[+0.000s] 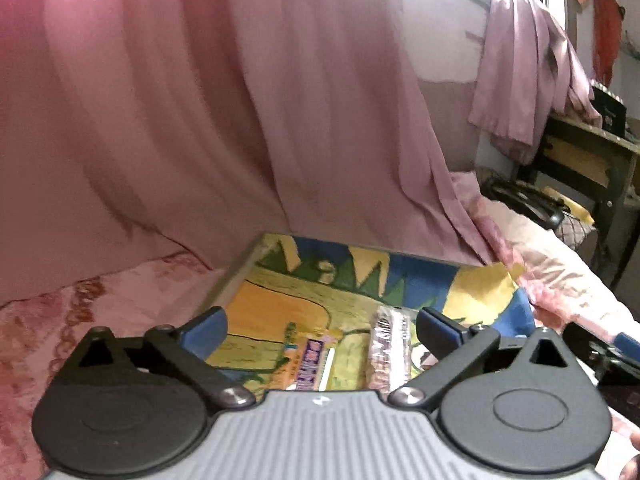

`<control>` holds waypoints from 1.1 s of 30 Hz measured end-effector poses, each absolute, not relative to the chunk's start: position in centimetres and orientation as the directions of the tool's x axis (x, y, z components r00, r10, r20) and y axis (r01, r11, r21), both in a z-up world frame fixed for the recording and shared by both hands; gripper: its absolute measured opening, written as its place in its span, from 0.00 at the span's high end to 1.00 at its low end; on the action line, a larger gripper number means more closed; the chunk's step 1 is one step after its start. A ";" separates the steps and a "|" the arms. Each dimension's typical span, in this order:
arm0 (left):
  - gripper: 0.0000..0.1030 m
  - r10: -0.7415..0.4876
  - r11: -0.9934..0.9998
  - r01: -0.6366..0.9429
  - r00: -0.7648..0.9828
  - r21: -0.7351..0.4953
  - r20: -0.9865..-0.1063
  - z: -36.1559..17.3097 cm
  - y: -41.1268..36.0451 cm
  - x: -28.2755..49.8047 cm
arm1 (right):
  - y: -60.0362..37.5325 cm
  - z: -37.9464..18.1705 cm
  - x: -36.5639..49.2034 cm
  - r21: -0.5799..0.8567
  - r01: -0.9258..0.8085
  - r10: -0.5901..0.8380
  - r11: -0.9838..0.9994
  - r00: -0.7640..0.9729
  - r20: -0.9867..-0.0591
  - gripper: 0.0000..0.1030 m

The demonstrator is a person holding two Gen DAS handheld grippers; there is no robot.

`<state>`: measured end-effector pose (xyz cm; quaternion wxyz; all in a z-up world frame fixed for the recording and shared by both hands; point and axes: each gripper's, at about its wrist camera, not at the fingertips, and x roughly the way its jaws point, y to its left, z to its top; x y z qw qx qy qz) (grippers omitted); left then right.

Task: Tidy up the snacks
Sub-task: 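Carry the blue tube and green stick over the tray and release both, then pull both tools back from the tray toward the remaining snacks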

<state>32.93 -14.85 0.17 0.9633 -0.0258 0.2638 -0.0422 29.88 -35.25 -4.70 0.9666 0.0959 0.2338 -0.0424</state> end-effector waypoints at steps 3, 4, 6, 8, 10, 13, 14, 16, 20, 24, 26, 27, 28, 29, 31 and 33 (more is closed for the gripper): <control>0.01 -0.076 0.997 0.056 0.860 -0.055 -0.505 0.9 -14.2 31.6 | -34.9 -3.5 27.7 0.171 0.132 -0.048 0.976 0.904 -0.425 0.04; 0.01 -0.075 0.997 0.056 0.864 -0.052 -0.498 1.2 -13.9 30.9 | -34.6 -3.1 27.0 0.170 0.126 -0.045 0.977 0.908 -0.417 0.03; 0.00 -0.075 0.997 0.055 0.871 -0.054 -0.486 1.5 -13.4 29.7 | -34.0 -2.4 25.7 0.160 0.111 -0.038 0.981 0.915 -0.402 0.02; 0.00 -0.068 0.997 0.046 0.882 -0.060 -0.466 1.9 -12.7 28.1 | -33.4 -1.6 24.3 0.161 0.096 -0.028 0.982 0.925 -0.379 0.01; 0.00 -0.052 0.998 0.026 0.898 -0.064 -0.437 2.1 -12.1 26.3 | -32.9 -1.0 22.9 0.172 0.074 -0.006 0.982 0.932 -0.363 0.01; 0.00 -0.041 0.998 0.013 0.913 -0.069 -0.407 2.2 -11.0 23.8 | -32.1 -0.2 20.8 0.175 0.039 0.026 0.984 0.936 -0.352 0.01; 0.00 -0.038 0.998 0.012 0.914 -0.068 -0.404 2.2 -10.7 23.1 | -31.8 0.0 20.1 0.166 0.032 0.028 0.986 0.937 -0.349 0.01; 0.00 -0.035 0.998 0.008 0.915 -0.068 -0.402 2.3 -10.1 21.9 | -31.0 0.6 18.7 0.148 0.022 0.030 0.989 0.940 -0.340 0.01; 0.00 -0.039 0.998 0.012 0.917 -0.069 -0.396 2.2 -8.8 19.6 | -30.0 1.6 16.3 0.160 0.017 0.036 0.987 0.947 -0.320 0.01; 0.00 -0.026 0.998 0.005 0.929 -0.056 -0.369 1.9 -7.4 17.3 | -28.5 1.9 13.7 0.158 -0.001 0.053 0.987 0.944 -0.326 0.01; 0.00 -0.024 0.999 0.008 0.930 -0.046 -0.366 1.5 -6.8 16.3 | -27.7 1.9 12.5 0.150 -0.010 0.061 0.989 0.940 -0.336 0.01; 0.00 -0.022 0.999 0.007 0.931 -0.042 -0.365 1.4 -6.5 15.9 | -27.4 1.9 12.0 0.149 -0.014 0.064 0.989 0.938 -0.340 0.01; 0.00 -0.022 0.999 0.008 0.931 -0.041 -0.364 1.1 -6.3 15.4 | -27.1 2.0 11.5 0.148 -0.014 0.065 0.989 0.937 -0.344 0.01; 0.00 -0.024 0.999 0.010 0.931 -0.040 -0.364 0.9 -6.0 15.0 | -26.7 1.9 11.1 0.148 -0.012 0.064 0.989 0.935 -0.349 0.01; 0.00 -0.028 0.999 0.016 0.928 -0.035 -0.371 0.4 -5.5 14.2 | -26.1 1.8 10.2 0.150 -0.008 0.063 0.989 0.928 -0.366 0.01; 0.00 -0.030 0.999 0.021 0.924 -0.026 -0.381 0.0 -5.1 13.5 | -25.4 1.6 9.4 0.152 0.004 0.056 0.988 0.922 -0.384 0.01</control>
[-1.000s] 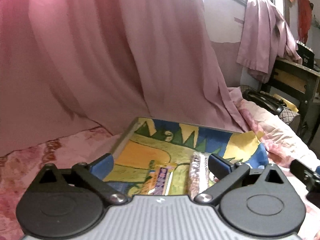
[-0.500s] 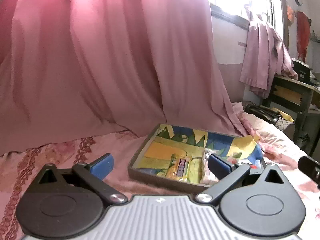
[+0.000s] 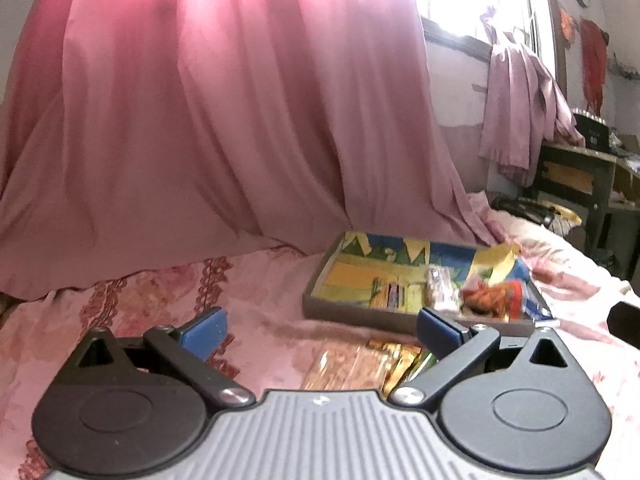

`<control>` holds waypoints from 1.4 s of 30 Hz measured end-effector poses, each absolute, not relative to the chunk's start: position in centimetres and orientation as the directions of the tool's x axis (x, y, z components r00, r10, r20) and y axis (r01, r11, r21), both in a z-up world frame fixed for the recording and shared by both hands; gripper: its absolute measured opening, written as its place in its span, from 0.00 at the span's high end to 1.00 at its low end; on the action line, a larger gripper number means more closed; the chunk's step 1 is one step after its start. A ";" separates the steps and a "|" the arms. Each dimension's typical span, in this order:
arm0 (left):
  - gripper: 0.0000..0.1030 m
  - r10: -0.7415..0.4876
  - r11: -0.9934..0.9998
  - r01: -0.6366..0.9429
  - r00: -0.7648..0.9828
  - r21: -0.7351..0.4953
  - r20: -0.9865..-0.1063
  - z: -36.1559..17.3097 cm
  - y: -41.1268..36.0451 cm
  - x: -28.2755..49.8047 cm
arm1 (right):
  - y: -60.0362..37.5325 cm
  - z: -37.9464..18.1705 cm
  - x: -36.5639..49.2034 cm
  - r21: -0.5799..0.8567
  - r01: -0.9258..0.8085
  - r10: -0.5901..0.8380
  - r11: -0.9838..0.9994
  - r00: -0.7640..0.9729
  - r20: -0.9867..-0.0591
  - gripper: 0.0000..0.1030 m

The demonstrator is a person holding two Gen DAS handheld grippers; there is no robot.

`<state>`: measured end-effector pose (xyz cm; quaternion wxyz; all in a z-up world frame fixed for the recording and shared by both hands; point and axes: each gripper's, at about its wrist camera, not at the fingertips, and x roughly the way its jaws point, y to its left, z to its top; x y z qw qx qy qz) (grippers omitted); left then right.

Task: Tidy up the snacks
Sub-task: 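Pull both tools back from the tray toward the remaining snacks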

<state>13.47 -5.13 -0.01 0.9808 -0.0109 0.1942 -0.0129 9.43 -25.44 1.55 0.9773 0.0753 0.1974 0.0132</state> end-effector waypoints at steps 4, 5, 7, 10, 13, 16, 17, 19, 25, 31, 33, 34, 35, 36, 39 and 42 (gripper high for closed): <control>0.00 -0.037 0.999 0.033 0.913 -0.017 -0.407 -0.9 -4.4 12.3 | -24.3 1.2 8.3 0.135 0.034 0.027 0.990 0.903 -0.428 0.01; 0.00 -0.038 0.999 0.034 0.909 -0.018 -0.415 -1.2 -4.2 12.0 | -24.1 1.0 8.1 0.131 0.043 0.020 0.990 0.899 -0.438 0.01; 0.00 -0.042 0.999 0.039 0.899 -0.015 -0.435 -1.7 -4.0 11.5 | -23.8 0.7 7.7 0.132 0.057 0.011 0.990 0.885 -0.466 0.01; 0.00 -0.043 0.999 0.049 0.887 0.001 -0.460 -2.6 -3.7 10.8 | -23.4 0.2 7.3 0.136 0.083 -0.001 0.987 0.858 -0.513 0.01; 0.00 -0.045 0.998 0.056 0.876 0.008 -0.481 -3.4 -3.4 10.2 | -23.5 -0.3 7.4 0.141 0.110 -0.013 0.984 0.832 -0.554 0.01; 0.00 -0.046 0.998 0.063 0.865 0.018 -0.499 -4.1 -3.2 9.9 | -23.5 -0.9 7.7 0.149 0.132 -0.017 0.980 0.803 -0.596 0.01; 0.00 -0.046 0.998 0.066 0.862 0.021 -0.506 -4.3 -3.2 9.8 | -23.5 -1.1 7.8 0.149 0.139 -0.020 0.979 0.793 -0.608 0.01; 0.00 -0.043 0.997 0.066 0.853 0.026 -0.521 -4.7 -3.1 9.8 | -23.6 -1.4 8.1 0.143 0.150 -0.027 0.978 0.776 -0.630 0.01; 0.00 -0.028 0.998 0.054 0.835 0.032 -0.549 -5.3 -2.6 10.2 | -23.3 -2.4 8.7 0.119 0.148 -0.028 0.982 0.731 -0.682 0.01; 0.00 -0.003 0.998 0.034 0.819 0.043 -0.574 -5.8 -2.1 10.6 | -22.7 -3.1 9.4 0.104 0.117 -0.007 0.988 0.696 -0.718 0.01; 0.00 0.006 0.998 0.030 0.814 0.051 -0.581 -6.0 -2.0 10.7 | -22.5 -3.2 9.5 0.103 0.108 0.001 0.989 0.687 -0.727 0.01; 0.00 0.010 0.998 0.028 0.812 0.056 -0.584 -6.1 -1.9 10.8 | -22.5 -3.3 9.6 0.105 0.104 0.006 0.989 0.682 -0.731 0.01; 0.00 0.013 0.998 0.027 0.809 0.060 -0.587 -6.1 -1.9 10.9 | -22.5 -3.3 9.6 0.106 0.101 0.009 0.989 0.678 -0.735 0.01; 0.00 0.016 0.998 0.026 0.806 0.062 -0.591 -6.2 -1.8 11.0 | -22.4 -3.4 9.7 0.105 0.098 0.012 0.990 0.674 -0.738 0.01; 0.00 0.020 0.998 0.020 0.799 0.060 -0.601 -6.4 -1.6 11.4 | -22.3 -3.6 9.9 0.102 0.091 0.017 0.991 0.663 -0.749 0.01; 0.00 0.019 0.999 0.012 0.794 0.048 -0.608 -6.4 -1.2 12.1 | -22.0 -3.7 10.2 0.099 0.070 0.030 0.993 0.648 -0.761 0.01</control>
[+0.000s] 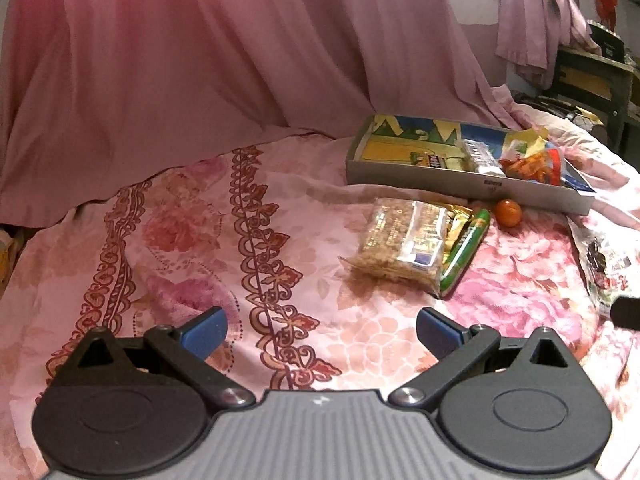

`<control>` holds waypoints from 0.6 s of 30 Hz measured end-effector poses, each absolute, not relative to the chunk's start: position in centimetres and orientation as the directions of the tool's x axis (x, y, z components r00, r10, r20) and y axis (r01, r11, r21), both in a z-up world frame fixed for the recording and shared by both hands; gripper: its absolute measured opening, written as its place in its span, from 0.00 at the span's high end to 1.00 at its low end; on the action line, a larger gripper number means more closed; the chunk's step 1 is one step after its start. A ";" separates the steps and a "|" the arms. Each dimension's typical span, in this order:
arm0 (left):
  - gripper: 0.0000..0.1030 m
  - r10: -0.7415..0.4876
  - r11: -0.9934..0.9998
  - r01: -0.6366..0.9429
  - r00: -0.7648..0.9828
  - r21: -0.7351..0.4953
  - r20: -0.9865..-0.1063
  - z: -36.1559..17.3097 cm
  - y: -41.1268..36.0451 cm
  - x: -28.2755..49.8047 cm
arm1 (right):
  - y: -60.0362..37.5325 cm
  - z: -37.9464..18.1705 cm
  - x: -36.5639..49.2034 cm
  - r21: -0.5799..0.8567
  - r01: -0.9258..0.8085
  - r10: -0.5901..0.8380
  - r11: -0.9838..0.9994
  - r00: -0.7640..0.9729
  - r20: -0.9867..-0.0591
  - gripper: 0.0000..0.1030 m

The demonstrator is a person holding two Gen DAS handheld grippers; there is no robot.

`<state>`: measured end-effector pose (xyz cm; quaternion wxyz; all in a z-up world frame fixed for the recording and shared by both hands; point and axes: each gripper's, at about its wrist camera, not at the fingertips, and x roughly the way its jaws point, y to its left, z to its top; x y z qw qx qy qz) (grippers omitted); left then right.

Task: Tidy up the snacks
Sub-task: 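Pull both tools back from the tray toward the remaining snacks, then close the left tool on the rice-cracker pack while the right tool grips the green stick snack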

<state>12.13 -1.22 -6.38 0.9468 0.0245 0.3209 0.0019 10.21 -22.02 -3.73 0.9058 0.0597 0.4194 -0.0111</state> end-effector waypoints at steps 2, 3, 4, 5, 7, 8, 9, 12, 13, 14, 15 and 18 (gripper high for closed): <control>0.00 0.013 0.999 0.011 0.791 0.035 -0.612 -6.3 -1.0 12.7 | -21.7 -3.9 10.6 0.095 0.046 0.045 0.994 0.637 -0.770 0.01; 0.00 0.010 1.000 0.011 0.789 0.029 -0.614 -6.2 -0.9 13.1 | -21.5 -3.9 10.8 0.093 0.030 0.053 0.995 0.635 -0.771 0.01; 0.00 0.006 1.000 0.010 0.787 0.023 -0.617 -6.1 -0.9 13.5 | -21.5 -3.8 11.0 0.090 0.017 0.058 0.996 0.636 -0.770 0.01; 0.00 0.000 1.000 0.013 0.785 0.016 -0.619 -6.0 -0.8 13.9 | -21.3 -3.8 11.2 0.081 0.001 0.062 0.997 0.638 -0.767 0.01; 0.00 -0.017 1.000 0.024 0.781 0.003 -0.624 -5.8 -0.9 15.0 | -20.9 -3.7 11.6 0.060 -0.030 0.065 0.998 0.644 -0.763 0.01; 0.00 -0.023 1.000 0.030 0.779 0.000 -0.627 -5.7 -0.9 15.5 | -20.7 -3.8 11.8 0.045 -0.049 0.066 0.998 0.647 -0.760 0.01; 0.00 -0.029 0.999 0.035 0.776 -0.003 -0.631 -5.7 -1.0 16.0 | -20.5 -3.8 12.0 0.033 -0.065 0.068 0.997 0.650 -0.757 0.01; 0.00 -0.053 0.998 0.053 0.764 -0.019 -0.643 -5.5 -1.2 17.8 | -19.8 -4.2 12.7 -0.001 -0.113 0.073 0.994 0.657 -0.750 0.01; 0.00 -0.061 0.998 0.060 0.762 -0.025 -0.645 -5.4 -1.3 18.2 | -19.5 -4.4 13.0 -0.011 -0.128 0.077 0.992 0.661 -0.746 0.01; 0.00 -0.071 0.997 0.068 0.759 -0.029 -0.647 -5.4 -1.5 18.7 | -19.2 -4.6 13.2 -0.022 -0.142 0.079 0.990 0.665 -0.742 0.01; 0.00 -0.081 0.996 0.079 0.756 -0.031 -0.650 -5.4 -1.7 19.1 | -18.9 -4.8 13.5 -0.030 -0.153 0.081 0.988 0.671 -0.737 0.01; 0.00 -0.112 0.992 0.121 0.743 -0.033 -0.660 -5.6 -2.4 20.5 | -18.2 -5.4 14.2 -0.043 -0.178 0.092 0.983 0.685 -0.723 0.01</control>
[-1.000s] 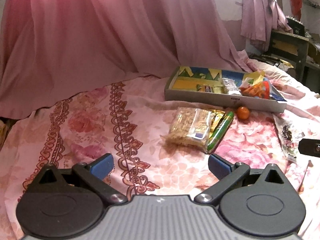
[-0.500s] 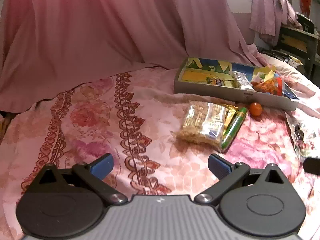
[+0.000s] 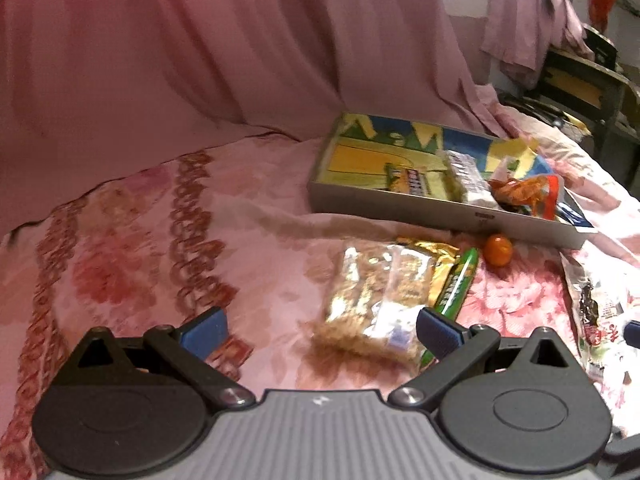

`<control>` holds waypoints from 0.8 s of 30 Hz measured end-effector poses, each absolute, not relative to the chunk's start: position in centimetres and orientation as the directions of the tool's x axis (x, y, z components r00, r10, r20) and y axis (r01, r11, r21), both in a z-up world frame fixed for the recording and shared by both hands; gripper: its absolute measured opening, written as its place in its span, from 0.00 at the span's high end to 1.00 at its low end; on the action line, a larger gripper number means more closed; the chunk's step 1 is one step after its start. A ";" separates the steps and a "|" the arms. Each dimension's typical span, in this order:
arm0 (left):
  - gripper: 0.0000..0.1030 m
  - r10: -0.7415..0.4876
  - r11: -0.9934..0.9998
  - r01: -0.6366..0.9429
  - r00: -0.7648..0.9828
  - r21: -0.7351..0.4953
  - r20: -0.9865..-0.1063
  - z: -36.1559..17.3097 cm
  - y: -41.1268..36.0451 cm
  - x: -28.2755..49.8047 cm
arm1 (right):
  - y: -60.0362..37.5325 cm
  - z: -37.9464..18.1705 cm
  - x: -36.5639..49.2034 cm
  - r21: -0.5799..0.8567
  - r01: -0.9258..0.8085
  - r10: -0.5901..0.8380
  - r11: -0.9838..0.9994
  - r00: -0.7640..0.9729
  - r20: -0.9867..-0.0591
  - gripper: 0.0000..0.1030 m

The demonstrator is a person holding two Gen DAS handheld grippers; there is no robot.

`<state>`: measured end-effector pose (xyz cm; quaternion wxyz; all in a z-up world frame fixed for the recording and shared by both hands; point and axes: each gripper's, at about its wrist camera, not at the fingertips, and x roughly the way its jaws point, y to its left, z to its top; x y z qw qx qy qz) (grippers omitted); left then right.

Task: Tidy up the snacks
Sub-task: 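Close the left tool on the rice-cracker pack while the right tool grips the green stick snack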

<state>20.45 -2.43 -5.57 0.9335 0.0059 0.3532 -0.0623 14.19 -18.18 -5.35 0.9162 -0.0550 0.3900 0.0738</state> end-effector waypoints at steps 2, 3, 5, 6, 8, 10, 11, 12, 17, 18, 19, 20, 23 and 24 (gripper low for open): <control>0.00 -0.133 0.988 0.148 0.733 -0.034 -0.667 -5.8 -3.0 21.3 | -17.8 -5.6 14.6 -0.052 -0.187 0.094 0.981 0.692 -0.716 0.01; 0.00 -0.144 0.986 0.161 0.727 -0.038 -0.671 -6.0 -3.2 21.7 | -17.7 -5.7 14.7 -0.058 -0.189 0.092 0.980 0.697 -0.711 0.01; 0.00 -0.169 0.981 0.188 0.707 -0.048 -0.687 -6.5 -3.7 22.6 | -17.5 -5.9 15.0 -0.071 -0.185 0.082 0.980 0.703 -0.706 0.01; 0.00 -0.180 0.978 0.203 0.692 -0.050 -0.699 -6.8 -3.9 23.1 | -17.6 -6.1 15.1 -0.076 -0.181 0.076 0.981 0.705 -0.705 0.01; 0.00 -0.192 0.973 0.223 0.671 -0.052 -0.716 -7.5 -4.4 23.9 | -17.7 -6.2 15.4 -0.075 -0.168 0.067 0.983 0.707 -0.704 0.01; 0.00 -0.219 0.968 0.237 0.654 -0.078 -0.724 -8.0 -4.6 24.7 | -18.0 -6.4 15.6 -0.069 -0.151 0.058 0.986 0.705 -0.707 0.01; 0.00 -0.230 0.966 0.243 0.647 -0.089 -0.727 -8.1 -4.7 24.9 | -18.1 -6.5 15.7 -0.065 -0.141 0.053 0.988 0.704 -0.708 0.01; 0.00 -0.237 0.964 0.250 0.641 -0.092 -0.730 -8.3 -4.9 25.3 | -18.2 -6.6 15.8 -0.062 -0.133 0.050 0.989 0.703 -0.709 0.01; 0.02 -0.238 0.965 0.243 0.637 -0.102 -0.733 -8.7 -4.7 26.4 | -18.0 -7.4 16.4 -0.074 -0.124 0.034 0.990 0.702 -0.711 0.01; 0.05 -0.242 0.965 0.238 0.631 -0.113 -0.737 -8.8 -4.4 26.5 | -17.9 -7.5 16.5 -0.073 -0.123 0.035 0.990 0.704 -0.709 0.01; 0.06 -0.243 0.965 0.235 0.626 -0.118 -0.741 -8.9 -4.1 26.7 | -17.8 -7.5 16.6 -0.071 -0.121 0.036 0.990 0.707 -0.706 0.01; 0.07 -0.251 0.963 0.238 0.621 -0.127 -0.742 -9.1 -3.8 26.8 | -17.7 -7.5 16.8 -0.067 -0.120 0.038 0.991 0.711 -0.702 0.01; 0.14 -0.266 0.958 0.254 0.622 -0.131 -0.737 -9.2 -3.0 26.8 | -17.3 -7.7 17.4 -0.062 -0.115 0.040 0.991 0.717 -0.696 0.01; 0.18 -0.266 0.957 0.262 0.622 -0.125 -0.736 -9.2 -2.9 26.7 | -17.1 -7.7 17.5 -0.058 -0.113 0.041 0.992 0.718 -0.694 0.01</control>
